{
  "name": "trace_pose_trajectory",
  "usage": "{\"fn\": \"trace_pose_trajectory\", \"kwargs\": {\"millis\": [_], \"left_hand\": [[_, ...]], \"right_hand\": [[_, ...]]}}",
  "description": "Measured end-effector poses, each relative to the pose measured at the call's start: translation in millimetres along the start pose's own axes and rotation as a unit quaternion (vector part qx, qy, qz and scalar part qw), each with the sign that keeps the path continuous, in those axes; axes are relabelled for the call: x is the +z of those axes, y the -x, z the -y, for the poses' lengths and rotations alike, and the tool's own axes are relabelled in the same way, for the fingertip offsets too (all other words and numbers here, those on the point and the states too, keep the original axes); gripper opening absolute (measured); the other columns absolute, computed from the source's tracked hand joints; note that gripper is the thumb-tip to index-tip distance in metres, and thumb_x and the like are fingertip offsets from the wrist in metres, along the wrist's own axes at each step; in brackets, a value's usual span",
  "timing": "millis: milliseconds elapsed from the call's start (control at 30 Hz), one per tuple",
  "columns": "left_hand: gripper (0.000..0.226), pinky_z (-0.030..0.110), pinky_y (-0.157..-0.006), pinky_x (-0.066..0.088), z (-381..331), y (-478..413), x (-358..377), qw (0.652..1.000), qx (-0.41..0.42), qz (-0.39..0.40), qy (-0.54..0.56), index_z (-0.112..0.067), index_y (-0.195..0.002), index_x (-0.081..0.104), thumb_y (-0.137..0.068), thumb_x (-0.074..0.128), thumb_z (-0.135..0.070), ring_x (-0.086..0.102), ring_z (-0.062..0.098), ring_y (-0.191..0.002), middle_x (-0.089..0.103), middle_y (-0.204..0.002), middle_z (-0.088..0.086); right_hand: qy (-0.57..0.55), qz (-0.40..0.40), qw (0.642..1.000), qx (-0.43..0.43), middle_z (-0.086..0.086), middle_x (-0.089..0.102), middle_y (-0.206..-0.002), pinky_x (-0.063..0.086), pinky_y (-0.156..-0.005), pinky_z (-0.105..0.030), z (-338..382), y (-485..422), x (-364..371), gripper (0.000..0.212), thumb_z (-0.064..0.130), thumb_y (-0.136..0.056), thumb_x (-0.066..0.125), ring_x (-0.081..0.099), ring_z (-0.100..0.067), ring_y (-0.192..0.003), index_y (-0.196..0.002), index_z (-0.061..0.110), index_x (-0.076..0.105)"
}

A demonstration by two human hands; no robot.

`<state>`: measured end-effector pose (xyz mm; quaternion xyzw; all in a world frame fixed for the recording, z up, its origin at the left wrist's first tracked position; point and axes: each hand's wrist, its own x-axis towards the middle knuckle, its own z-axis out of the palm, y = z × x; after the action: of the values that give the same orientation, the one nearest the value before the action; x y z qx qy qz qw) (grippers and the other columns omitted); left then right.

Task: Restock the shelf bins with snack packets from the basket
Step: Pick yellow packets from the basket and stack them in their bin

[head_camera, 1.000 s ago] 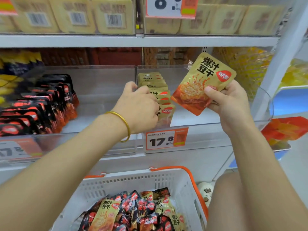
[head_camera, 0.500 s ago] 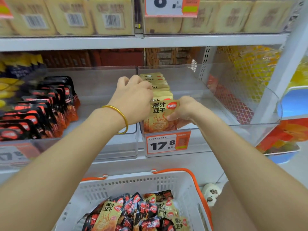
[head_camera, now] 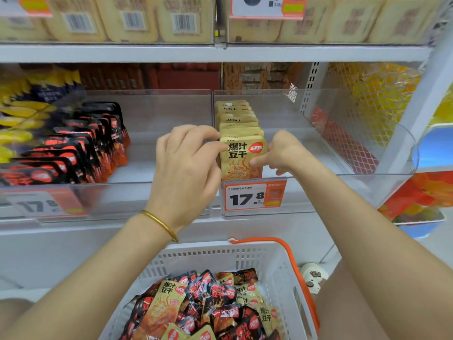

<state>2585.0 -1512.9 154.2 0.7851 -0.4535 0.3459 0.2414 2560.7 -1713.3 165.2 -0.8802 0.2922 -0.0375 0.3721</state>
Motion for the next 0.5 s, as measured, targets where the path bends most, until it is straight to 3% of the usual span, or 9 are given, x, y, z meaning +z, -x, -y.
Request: {"fn": "trace_pose_trajectory", "kwargs": {"millis": [200,501], "left_hand": [[0.03,0.035,-0.083,0.028,0,14,4,0.999,0.005,0.041,-0.008,-0.014,-0.099,0.069,-0.081,0.045,-0.015,0.045,0.023,-0.106,0.062,-0.112,0.003],[0.033,0.037,-0.084,0.028,-1,8,12,0.999,0.011,0.045,-0.016,-0.014,-0.099,0.069,-0.08,0.042,-0.017,0.043,0.023,-0.106,0.062,-0.113,0.004]], "right_hand": [[0.009,-0.022,1.0,-0.01,-0.014,0.069,-0.085,0.059,-0.074,-0.041,7,0,10,0.03,0.027,-0.081,0.074,0.071,-0.027,-0.076,-0.07,0.01,0.052],[0.004,0.003,1.0,-0.006,-0.006,0.063,-0.074,0.057,-0.057,-0.029,6,2,4,0.027,0.026,-0.081,0.074,0.065,-0.018,-0.061,-0.071,0.011,0.054]]}}
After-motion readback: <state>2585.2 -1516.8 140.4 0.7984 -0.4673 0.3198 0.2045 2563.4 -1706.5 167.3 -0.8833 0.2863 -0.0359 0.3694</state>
